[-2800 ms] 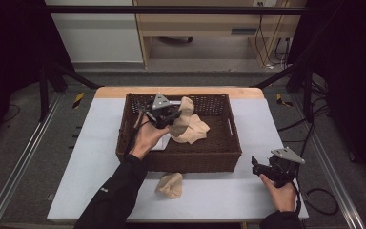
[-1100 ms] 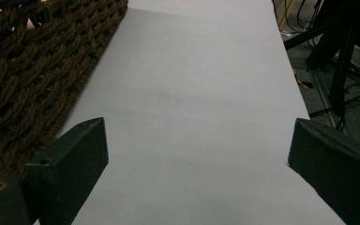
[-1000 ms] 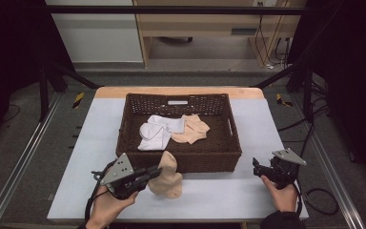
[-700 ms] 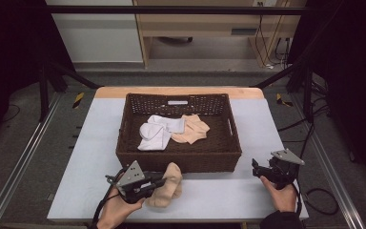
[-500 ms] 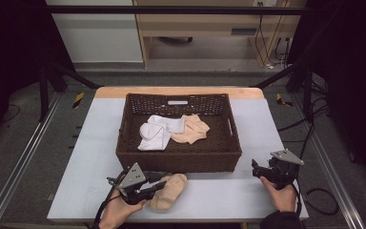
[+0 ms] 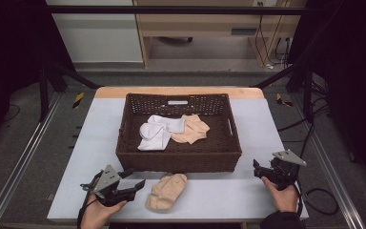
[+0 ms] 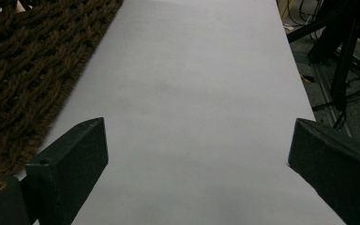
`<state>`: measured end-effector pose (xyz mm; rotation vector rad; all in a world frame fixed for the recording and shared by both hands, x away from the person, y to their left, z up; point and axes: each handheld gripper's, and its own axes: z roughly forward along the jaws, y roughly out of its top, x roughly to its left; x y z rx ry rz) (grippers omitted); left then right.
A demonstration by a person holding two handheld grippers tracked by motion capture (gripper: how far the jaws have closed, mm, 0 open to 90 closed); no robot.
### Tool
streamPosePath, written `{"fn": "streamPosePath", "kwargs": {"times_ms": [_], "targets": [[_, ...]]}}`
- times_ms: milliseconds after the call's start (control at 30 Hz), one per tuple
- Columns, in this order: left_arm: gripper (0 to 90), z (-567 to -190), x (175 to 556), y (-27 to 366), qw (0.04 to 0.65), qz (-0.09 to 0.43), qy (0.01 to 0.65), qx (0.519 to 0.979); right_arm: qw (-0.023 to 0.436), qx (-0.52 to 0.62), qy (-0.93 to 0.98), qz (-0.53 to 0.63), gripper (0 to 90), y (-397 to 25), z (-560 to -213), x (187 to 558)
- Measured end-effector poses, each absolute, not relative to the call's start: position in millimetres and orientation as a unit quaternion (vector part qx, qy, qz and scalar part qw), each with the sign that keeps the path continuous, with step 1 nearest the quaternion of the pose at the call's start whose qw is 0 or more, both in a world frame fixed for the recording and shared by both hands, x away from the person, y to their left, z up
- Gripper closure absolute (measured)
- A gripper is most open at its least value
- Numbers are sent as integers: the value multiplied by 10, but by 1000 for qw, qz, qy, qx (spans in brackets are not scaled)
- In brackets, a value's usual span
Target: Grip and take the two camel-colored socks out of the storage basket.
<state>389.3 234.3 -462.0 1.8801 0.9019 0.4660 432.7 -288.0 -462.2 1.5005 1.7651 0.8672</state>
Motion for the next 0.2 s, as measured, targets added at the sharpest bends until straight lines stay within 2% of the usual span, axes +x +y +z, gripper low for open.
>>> {"fn": "streamPosePath", "kwargs": {"times_ms": [200], "targets": [[289, -4615, 3881, 2528, 479, 203, 402, 753, 325, 574, 675, 332, 50, -2911, -4624, 4320]]}}
